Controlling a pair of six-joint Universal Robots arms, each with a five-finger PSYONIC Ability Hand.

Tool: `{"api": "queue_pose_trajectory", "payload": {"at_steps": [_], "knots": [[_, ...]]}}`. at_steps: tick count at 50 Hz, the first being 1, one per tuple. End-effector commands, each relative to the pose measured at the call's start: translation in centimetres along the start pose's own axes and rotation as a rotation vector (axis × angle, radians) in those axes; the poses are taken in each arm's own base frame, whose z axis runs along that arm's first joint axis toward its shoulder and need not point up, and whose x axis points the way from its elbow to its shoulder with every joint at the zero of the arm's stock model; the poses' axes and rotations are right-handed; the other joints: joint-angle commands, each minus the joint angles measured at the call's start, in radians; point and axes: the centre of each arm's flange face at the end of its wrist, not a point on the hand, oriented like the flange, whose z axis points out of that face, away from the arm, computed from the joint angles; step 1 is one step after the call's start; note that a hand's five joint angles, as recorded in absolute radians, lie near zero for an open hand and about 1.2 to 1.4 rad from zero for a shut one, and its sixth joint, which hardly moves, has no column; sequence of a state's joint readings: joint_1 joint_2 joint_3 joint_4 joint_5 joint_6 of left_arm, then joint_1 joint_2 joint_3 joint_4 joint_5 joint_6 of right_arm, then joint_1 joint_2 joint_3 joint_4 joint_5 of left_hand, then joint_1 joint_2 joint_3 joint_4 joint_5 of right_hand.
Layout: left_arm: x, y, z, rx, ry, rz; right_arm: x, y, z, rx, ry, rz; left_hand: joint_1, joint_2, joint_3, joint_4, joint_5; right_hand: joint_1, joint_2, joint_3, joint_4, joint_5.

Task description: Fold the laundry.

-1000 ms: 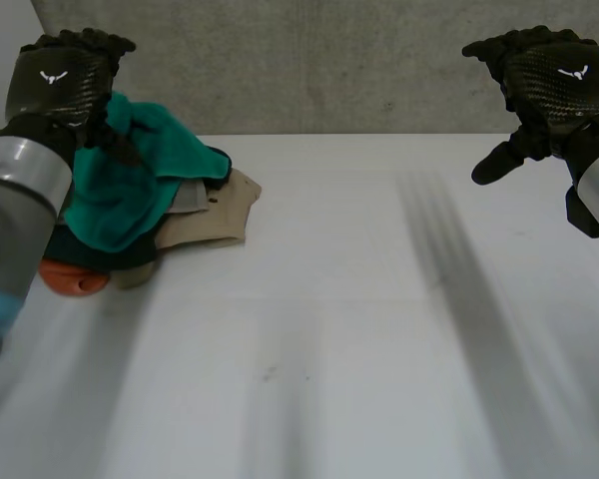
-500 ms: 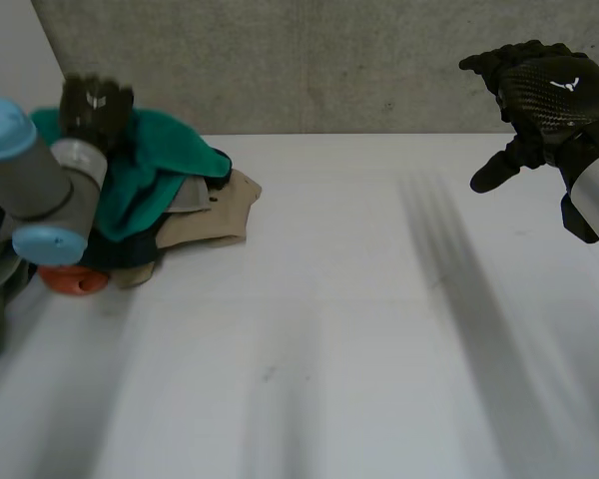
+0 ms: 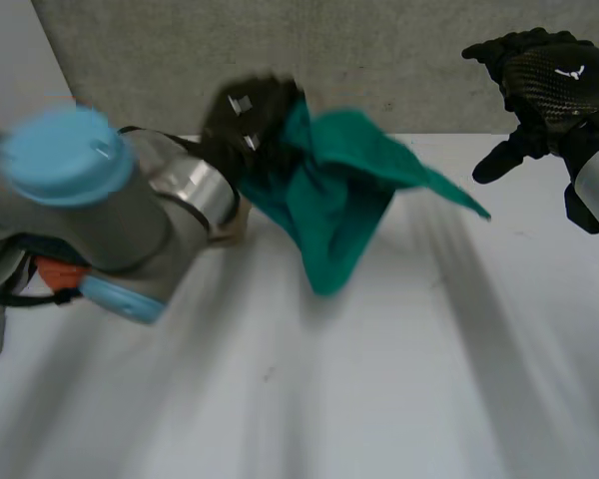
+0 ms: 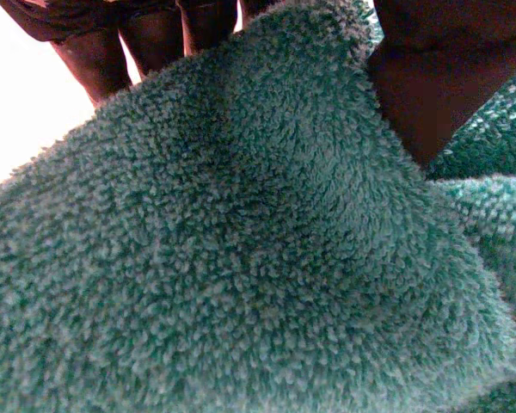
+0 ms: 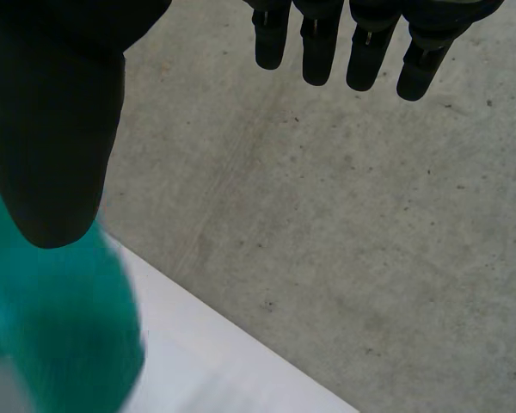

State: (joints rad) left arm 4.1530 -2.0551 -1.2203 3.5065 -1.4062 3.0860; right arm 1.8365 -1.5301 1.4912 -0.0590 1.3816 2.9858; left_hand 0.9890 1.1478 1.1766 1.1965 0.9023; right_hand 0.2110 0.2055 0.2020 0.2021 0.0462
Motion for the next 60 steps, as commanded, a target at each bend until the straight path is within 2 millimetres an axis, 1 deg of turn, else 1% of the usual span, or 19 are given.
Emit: {"api": "queue_pose_trajectory", "payload": {"at_steps": [1, 4, 6, 12, 16, 19, 22, 23, 26, 29, 31, 34, 38, 40, 43, 50, 53, 57, 60], "knots": [[0.7, 8.1, -0.5, -0.218, 0.012, 0.117, -0.3, 2.2, 0.9, -0.073, -0.027, 0.004, -0.161, -0.32, -0.349, -0.369, -0.249, -0.036, -0.031, -0.027, -0.028, -0.046], [1.2, 8.5, -1.2, -0.259, 0.028, 0.188, -0.5, 3.0, 1.0, -0.128, -0.042, -0.006, -0.484, -0.643, -0.672, -0.692, -0.572, -0.036, -0.031, -0.027, -0.028, -0.046], [1.5, 8.2, -1.5, -0.273, 0.039, 0.21, -0.6, 3.4, 1.0, -0.169, -0.05, -0.016, -0.558, -0.717, -0.745, -0.765, -0.646, -0.036, -0.031, -0.027, -0.028, -0.046], [1.5, 3.5, -3.4, -0.285, -0.004, 0.222, -0.9, 5.0, 0.5, -0.377, -0.102, -0.063, -0.708, -0.867, -0.895, -0.915, -0.796, -0.036, -0.031, -0.027, -0.028, -0.046], [1.2, 2.2, -5.5, -0.332, -0.066, 0.224, -1.4, 5.6, -0.1, -0.448, -0.13, -0.04, -0.711, -0.87, -0.898, -0.918, -0.799, -0.036, -0.031, -0.027, -0.028, -0.046], [0.7, 2.8, -7.4, -0.389, -0.114, 0.225, -1.7, 6.5, -0.1, -0.47, -0.132, -0.012, -0.743, -0.902, -0.931, -0.951, -0.831, -0.036, -0.031, -0.027, -0.028, -0.046], [0.6, 3.9, -8.4, -0.435, -0.129, 0.22, -2.4, 9.2, 0.1, -0.525, -0.142, 0.037, -0.746, -0.905, -0.934, -0.954, -0.834, -0.036, -0.031, -0.027, -0.028, -0.046], [0.4, 4.4, -8.8, -0.451, -0.138, 0.209, -3.0, 10.5, 0.3, -0.535, -0.15, 0.062, -0.746, -0.905, -0.934, -0.954, -0.834, -0.036, -0.031, -0.027, -0.028, -0.046], [0.4, 5.3, -9.2, -0.469, -0.138, 0.186, -4.5, 11.9, 0.5, -0.529, -0.174, 0.099, -0.746, -0.905, -0.934, -0.954, -0.834, -0.036, -0.031, -0.027, -0.028, -0.046], [0.5, 7.5, -9.5, -0.519, -0.131, 0.158, -6.2, 13.6, 0.9, -0.515, -0.196, 0.105, -0.746, -0.905, -0.934, -0.954, -0.834, -0.036, -0.031, -0.027, -0.028, -0.046], [0.3, 8.6, -9.2, -0.527, -0.133, 0.153, -7.4, 14.8, 1.1, -0.51, -0.222, 0.093, -0.749, -0.908, -0.937, -0.957, -0.837, -0.021, -0.015, -0.012, -0.012, -0.03], [-0.3, 8.4, -8.1, -0.473, -0.15, 0.163, -8.0, 15.4, 1.2, -0.495, -0.237, 0.081, -0.758, -0.917, -0.945, -0.965, -0.846, -0.003, 0.003, 0.006, 0.006, -0.013], [-3.0, 7.5, -4.9, -0.334, -0.209, 0.186, -8.5, 15.9, 1.9, -0.43, -0.237, 0.047, -0.767, -0.925, -0.954, -0.974, -0.854, 0.018, 0.023, 0.027, 0.027, 0.008], [-5.5, 8.8, -2.6, -0.306, -0.25, 0.218, -8.8, 16.7, 2.1, -0.403, -0.243, -0.004, -0.755, -0.914, -0.943, -0.963, -0.843, 0.021, 0.026, 0.03, 0.03, 0.011], [-8.2, 10.9, -1.0, -0.353, -0.277, 0.315, -8.9, 17.2, 2.1, -0.403, -0.244, -0.046, -0.752, -0.911, -0.94, -0.96, -0.84, 0.024, 0.029, 0.033, 0.033, 0.014], [-12.1, 15.8, 0.5, -0.453, -0.229, 0.579, -8.9, 17.8, 1.8, -0.423, -0.228, -0.101, -0.746, -0.905, -0.934, -0.954, -0.834, 0.021, 0.026, 0.03, 0.03, 0.011], [-12.7, 16.9, 0.9, -0.45, -0.199, 0.62, -8.9, 18.0, 1.8, -0.43, -0.225, -0.101, -0.732, -0.89, -0.919, -0.939, -0.819, 0.024, 0.029, 0.033, 0.033, 0.014], [-13.4, 17.7, 1.8, -0.418, -0.191, 0.631, -8.9, 18.1, 1.8, -0.43, -0.225, -0.103, -0.486, -0.645, -0.673, -0.693, -0.574, 0.024, 0.029, 0.033, 0.033, 0.014], [-14.7, 17.9, 2.2, -0.404, -0.218, 0.638, -8.9, 18.3, 1.8, -0.432, -0.225, -0.103, 0.045, -0.114, -0.143, -0.163, -0.043, 0.027, 0.032, 0.036, 0.036, 0.017]]}}
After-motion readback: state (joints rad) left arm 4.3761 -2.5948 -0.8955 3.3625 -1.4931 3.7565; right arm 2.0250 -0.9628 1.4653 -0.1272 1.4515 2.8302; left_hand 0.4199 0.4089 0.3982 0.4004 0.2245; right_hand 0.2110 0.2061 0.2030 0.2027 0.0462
